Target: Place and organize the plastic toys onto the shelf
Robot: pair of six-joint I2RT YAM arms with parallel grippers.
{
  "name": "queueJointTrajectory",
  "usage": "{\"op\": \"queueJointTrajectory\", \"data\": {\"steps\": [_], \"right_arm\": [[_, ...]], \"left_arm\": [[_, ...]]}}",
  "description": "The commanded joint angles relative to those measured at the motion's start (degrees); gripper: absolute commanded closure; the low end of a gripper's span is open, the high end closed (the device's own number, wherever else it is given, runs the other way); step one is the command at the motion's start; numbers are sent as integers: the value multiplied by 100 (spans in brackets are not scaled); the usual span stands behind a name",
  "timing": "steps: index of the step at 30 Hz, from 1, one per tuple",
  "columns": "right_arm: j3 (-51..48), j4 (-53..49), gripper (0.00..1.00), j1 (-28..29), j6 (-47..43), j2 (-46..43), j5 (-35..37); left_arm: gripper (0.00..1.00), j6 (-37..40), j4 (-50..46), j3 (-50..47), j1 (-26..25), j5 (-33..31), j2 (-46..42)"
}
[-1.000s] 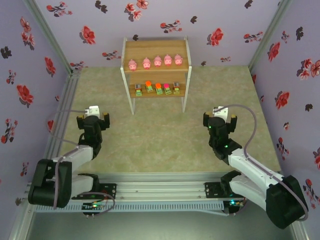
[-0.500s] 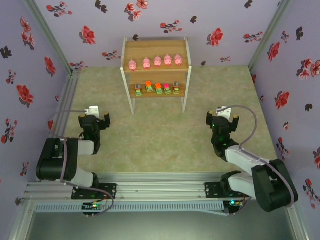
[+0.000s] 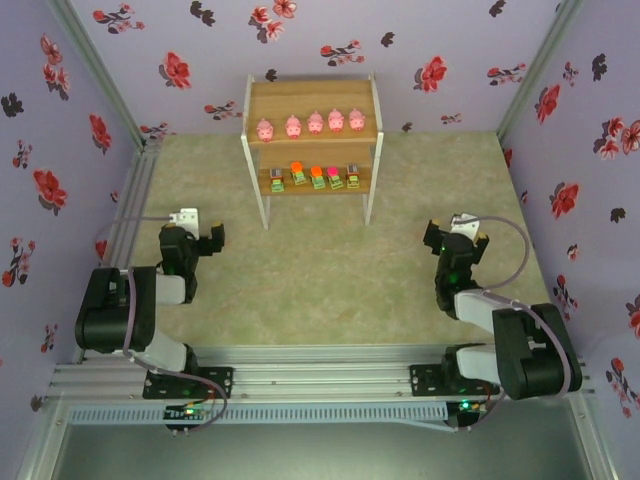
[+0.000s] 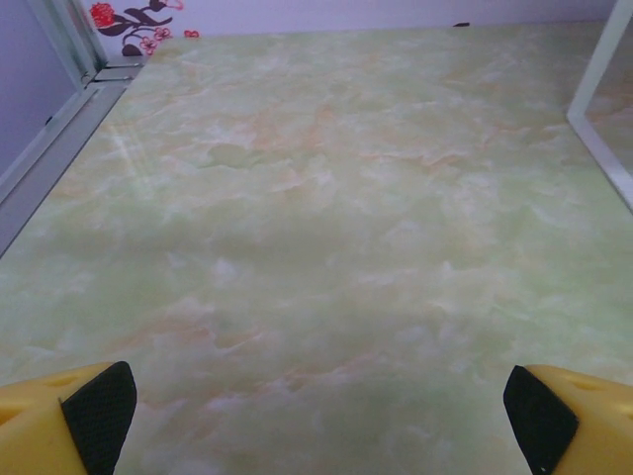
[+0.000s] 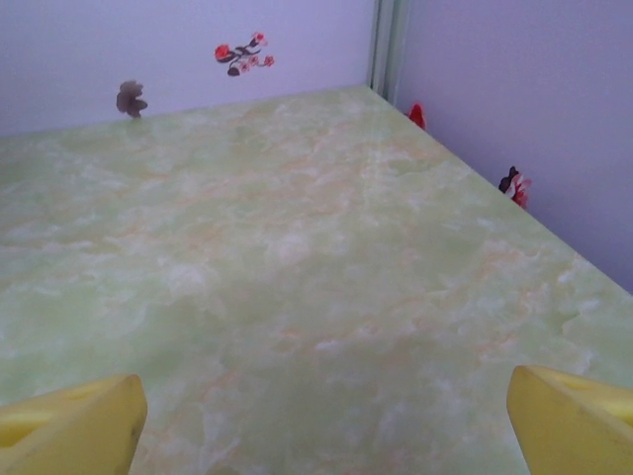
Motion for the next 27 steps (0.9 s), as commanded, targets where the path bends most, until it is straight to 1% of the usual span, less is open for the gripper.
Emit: {"op": "queueJointTrajectory", "data": {"steps": [1, 5, 8, 10, 11, 13, 15, 17, 18, 24, 25, 26, 27], "right_arm": [[122, 398, 7, -59, -156, 320, 0], [121, 832, 7, -176, -198, 706, -184], [327, 770, 7, -513, 4, 1120, -887], [360, 1190, 7, -585, -29, 1569, -1194], [426, 1170, 7, -586, -65, 1669, -1323], [665, 581, 7, -594, -101, 1594, -1481], [729, 530, 7, -639, -109, 1659, -1638], [734, 455, 5, -675, -98, 1619, -1676], [729, 487, 1, -674, -97, 1635, -1671], [708, 517, 1, -674, -97, 1626, -1673], [705, 530, 1, -674, -97, 1626, -1670], [711, 522, 1, -674, -97, 1626, -1670], [705, 522, 1, -674, -97, 1627, -1671]], "left_arm": [[0, 25, 13, 150, 126, 225, 46], [0, -56, -16, 166, 194, 295, 50], [0, -181, -53, 186, 307, 354, 56], [0, -170, -33, 177, 314, 366, 54], [0, -169, -39, 177, 306, 374, 59], [0, -170, -43, 185, 307, 367, 54], [0, -169, -41, 176, 309, 350, 54], [0, -163, -44, 177, 306, 351, 59], [0, -168, -40, 177, 309, 350, 59], [0, -163, -29, 168, 311, 350, 59], [0, -70, 7, 146, 300, 497, 52], [0, 50, 57, 118, 288, 776, 53], [0, 119, 74, 94, 251, 866, 35]]}}
